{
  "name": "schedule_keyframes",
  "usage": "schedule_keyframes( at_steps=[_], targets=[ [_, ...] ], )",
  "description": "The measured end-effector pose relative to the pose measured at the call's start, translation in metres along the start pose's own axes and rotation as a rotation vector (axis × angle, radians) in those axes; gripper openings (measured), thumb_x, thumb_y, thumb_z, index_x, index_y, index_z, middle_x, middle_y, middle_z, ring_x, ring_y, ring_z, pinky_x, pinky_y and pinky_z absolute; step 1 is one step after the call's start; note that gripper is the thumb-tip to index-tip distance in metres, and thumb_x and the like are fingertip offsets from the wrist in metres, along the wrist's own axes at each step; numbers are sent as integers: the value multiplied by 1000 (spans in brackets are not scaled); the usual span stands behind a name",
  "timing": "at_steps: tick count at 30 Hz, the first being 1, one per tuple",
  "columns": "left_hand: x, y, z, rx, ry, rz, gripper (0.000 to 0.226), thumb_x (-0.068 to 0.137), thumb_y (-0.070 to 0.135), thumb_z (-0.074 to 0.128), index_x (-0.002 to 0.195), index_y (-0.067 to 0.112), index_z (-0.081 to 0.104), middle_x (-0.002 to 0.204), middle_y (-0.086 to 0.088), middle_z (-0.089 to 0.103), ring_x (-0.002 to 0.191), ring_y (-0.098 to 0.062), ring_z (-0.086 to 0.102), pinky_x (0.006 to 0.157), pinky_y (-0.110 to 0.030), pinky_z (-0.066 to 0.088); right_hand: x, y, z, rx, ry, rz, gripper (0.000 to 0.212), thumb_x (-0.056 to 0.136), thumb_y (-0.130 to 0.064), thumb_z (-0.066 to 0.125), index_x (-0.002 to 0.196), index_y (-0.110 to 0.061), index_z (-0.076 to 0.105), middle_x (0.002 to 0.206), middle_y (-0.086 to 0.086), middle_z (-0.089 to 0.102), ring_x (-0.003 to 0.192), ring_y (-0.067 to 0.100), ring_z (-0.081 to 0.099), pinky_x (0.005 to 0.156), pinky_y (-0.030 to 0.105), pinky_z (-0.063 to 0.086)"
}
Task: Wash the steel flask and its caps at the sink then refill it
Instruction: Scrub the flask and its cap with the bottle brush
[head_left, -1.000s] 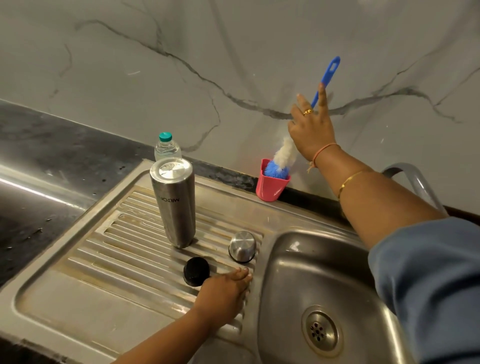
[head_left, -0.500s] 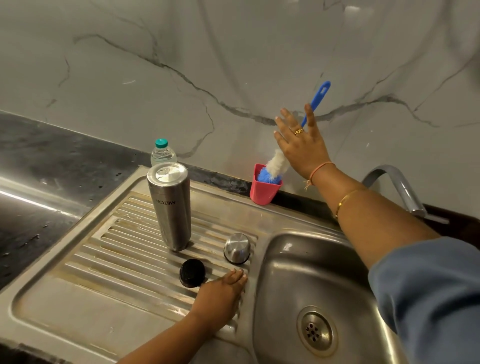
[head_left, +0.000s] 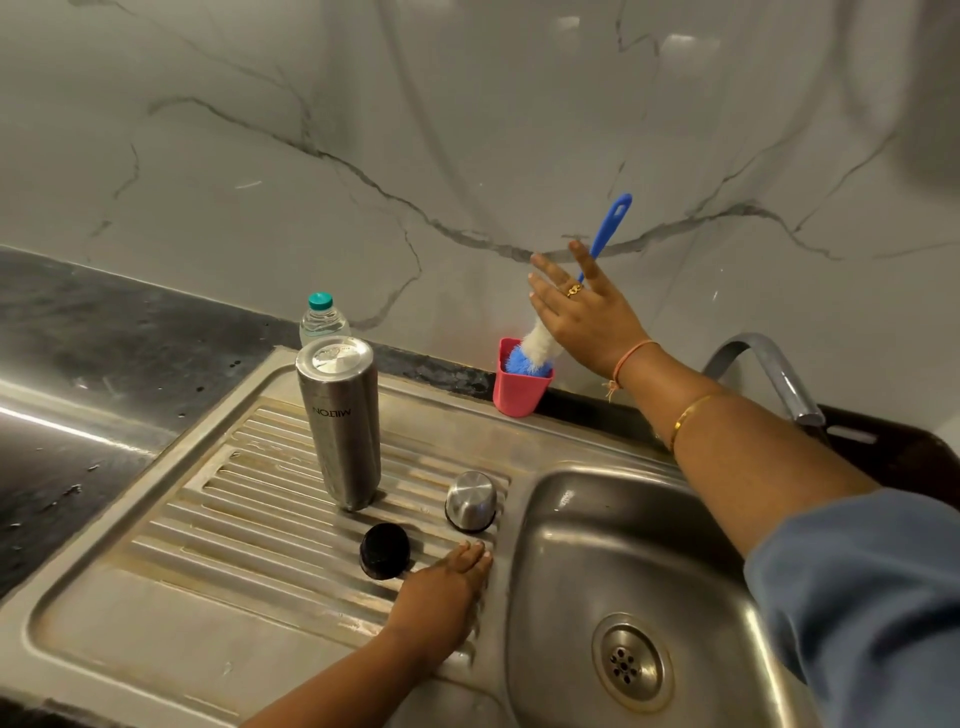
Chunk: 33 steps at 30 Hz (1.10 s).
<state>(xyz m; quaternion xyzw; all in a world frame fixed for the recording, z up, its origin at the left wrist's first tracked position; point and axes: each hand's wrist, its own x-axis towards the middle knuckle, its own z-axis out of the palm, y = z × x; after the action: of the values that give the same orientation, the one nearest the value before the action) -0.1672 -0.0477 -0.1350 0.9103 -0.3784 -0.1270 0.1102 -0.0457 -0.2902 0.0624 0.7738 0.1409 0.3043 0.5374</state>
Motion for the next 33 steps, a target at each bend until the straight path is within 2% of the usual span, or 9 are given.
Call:
schedule_keyframes(
  at_steps=[7,12,15,17,19,23,25,28,33],
  targets=[
    [4,-2,9,1,23,6,56,101,18,31,153,22,12,161,7,6,147,-11,9,112,-25,21,-10,-3,-8,114,78,-56,33,75,-8,72,107,-14,69,119,7,65,126,29,49,110,56,0],
    [4,-3,13,-11,54,5,57,100,18,33,153,21,13,160,6,7,147,-11,10,113,-24,19,-22,-16,-10,311,98,-71,24,74,-15,75,97,-13,72,107,9,69,113,28,60,109,49,28],
    [2,-3,15,-64,83,1,56,100,19,36,152,22,16,160,6,10,146,-12,10,115,-25,16,-32,-35,-21,646,-37,95,25,70,-5,75,94,-7,71,94,11,69,93,31,65,87,40,51],
    [-3,-4,16,-108,108,22,56,99,20,40,151,22,21,159,5,14,146,-14,12,116,-27,17,-45,-49,-37,851,-251,245,23,81,-7,64,104,-6,67,99,12,66,92,31,61,76,36,49],
    [-11,-5,17,-143,138,59,53,96,18,46,147,18,33,156,1,26,144,-17,23,115,-28,23,-63,-64,-54,1053,-395,459,24,90,-11,50,109,-7,65,108,12,63,99,31,56,79,36,46],
    [-36,-12,19,-192,290,157,39,81,24,49,114,18,67,117,-2,66,101,-20,66,82,-24,53,-106,-104,-90,1304,-413,847,22,89,-7,51,101,-3,69,107,14,63,97,31,57,82,36,48],
    [-45,-16,19,-197,318,160,40,82,29,42,110,20,68,113,0,67,96,-17,66,77,-21,52,-124,-124,-108,1360,-401,968,18,87,-6,54,95,-2,69,102,15,64,92,32,59,80,38,49],
    [-56,-26,16,-217,299,140,43,87,33,38,118,19,66,121,0,64,104,-19,63,84,-23,49,-143,-149,-136,1408,-402,1082,16,85,-5,58,95,-3,70,101,13,65,90,30,61,77,34,48],
    [-77,-47,10,-252,330,160,31,89,28,46,110,21,68,115,6,67,98,-14,64,78,-20,51,-155,-174,-166,1460,-425,1159,16,85,-5,61,97,-7,71,103,10,66,91,26,61,72,26,43]
  ],
)
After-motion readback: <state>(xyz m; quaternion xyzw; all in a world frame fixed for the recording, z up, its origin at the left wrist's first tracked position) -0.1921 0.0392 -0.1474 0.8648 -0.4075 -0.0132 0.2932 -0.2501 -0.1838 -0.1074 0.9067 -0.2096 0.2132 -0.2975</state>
